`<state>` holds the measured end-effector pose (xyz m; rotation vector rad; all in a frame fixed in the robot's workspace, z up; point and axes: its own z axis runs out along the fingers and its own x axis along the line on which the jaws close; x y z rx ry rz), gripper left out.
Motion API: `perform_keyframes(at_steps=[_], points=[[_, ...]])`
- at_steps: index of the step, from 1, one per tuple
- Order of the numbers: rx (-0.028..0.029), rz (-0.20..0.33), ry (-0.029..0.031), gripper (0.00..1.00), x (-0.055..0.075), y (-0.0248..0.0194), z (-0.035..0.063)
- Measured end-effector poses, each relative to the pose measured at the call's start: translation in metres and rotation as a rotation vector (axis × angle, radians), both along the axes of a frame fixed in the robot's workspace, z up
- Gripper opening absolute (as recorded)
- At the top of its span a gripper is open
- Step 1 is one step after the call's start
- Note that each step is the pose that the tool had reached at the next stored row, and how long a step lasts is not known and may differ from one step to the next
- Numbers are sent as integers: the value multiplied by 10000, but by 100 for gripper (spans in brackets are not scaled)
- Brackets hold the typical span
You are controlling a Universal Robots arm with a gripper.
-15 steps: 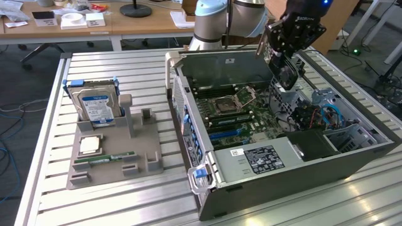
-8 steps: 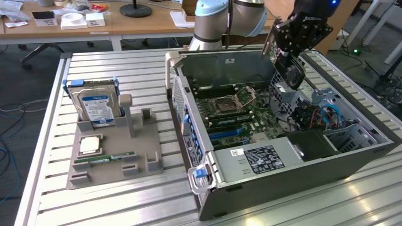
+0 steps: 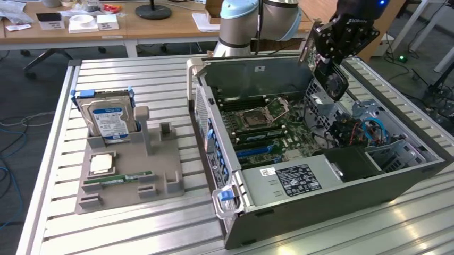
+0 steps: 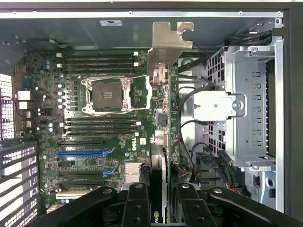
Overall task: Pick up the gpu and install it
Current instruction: 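Insert the gpu into the slot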
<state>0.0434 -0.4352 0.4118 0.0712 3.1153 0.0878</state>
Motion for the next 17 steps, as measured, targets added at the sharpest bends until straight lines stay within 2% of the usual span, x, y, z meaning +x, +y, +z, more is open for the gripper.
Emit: perform_keyframes(at_steps=[12, 17], points=[[-2, 54, 0, 26, 0, 0, 0], [-1, 624, 0, 26, 0, 0, -2]])
